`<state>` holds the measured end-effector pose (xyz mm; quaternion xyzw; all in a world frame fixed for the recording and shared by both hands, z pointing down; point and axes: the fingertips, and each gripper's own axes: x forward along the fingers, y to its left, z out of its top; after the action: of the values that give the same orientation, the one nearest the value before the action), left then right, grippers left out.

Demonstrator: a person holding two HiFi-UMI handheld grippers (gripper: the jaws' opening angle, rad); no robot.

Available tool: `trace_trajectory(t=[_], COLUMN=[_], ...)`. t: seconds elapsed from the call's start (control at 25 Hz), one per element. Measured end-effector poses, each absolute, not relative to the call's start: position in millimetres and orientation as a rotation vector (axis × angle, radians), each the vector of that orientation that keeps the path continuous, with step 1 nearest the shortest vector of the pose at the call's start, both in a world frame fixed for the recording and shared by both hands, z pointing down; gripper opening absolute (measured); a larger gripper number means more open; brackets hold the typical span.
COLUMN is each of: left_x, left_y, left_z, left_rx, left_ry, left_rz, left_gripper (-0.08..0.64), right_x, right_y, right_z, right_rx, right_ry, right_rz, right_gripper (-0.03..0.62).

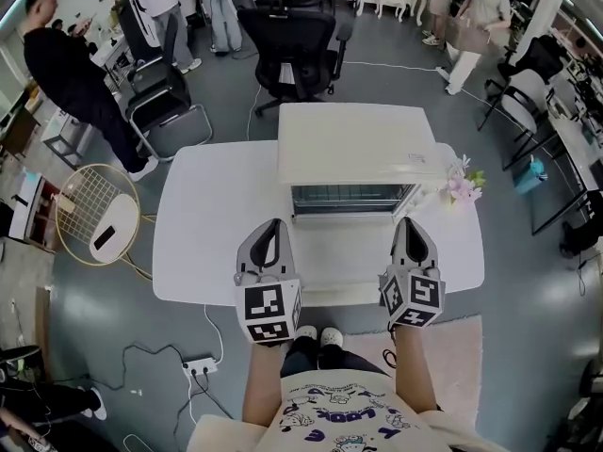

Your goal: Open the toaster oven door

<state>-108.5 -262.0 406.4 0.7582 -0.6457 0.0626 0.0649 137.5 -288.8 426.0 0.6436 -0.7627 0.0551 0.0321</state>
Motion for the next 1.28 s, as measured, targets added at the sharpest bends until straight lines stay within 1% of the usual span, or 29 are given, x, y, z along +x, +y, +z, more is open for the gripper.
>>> trace_trajectory(t=[0.68,1.28], left_x=[-110.8,-104.4], left_y=[-265.7,-269.8], left_z=[365.4,354.5], left_rx=[2.341,2.384], left_ry=[-2.005,-1.997], left_rz=[0.131,0.108], left_gripper=[0.005,0.005], right_x=[127.8,121.3], right_y=[-295.9,-293.3], right_z=[360.1,346.5], right_rx=[1.977,1.961], right_ry=[-2.466,-2.493], right_rz=[0.008,-0.049], right_gripper=[-0.003,-0.003])
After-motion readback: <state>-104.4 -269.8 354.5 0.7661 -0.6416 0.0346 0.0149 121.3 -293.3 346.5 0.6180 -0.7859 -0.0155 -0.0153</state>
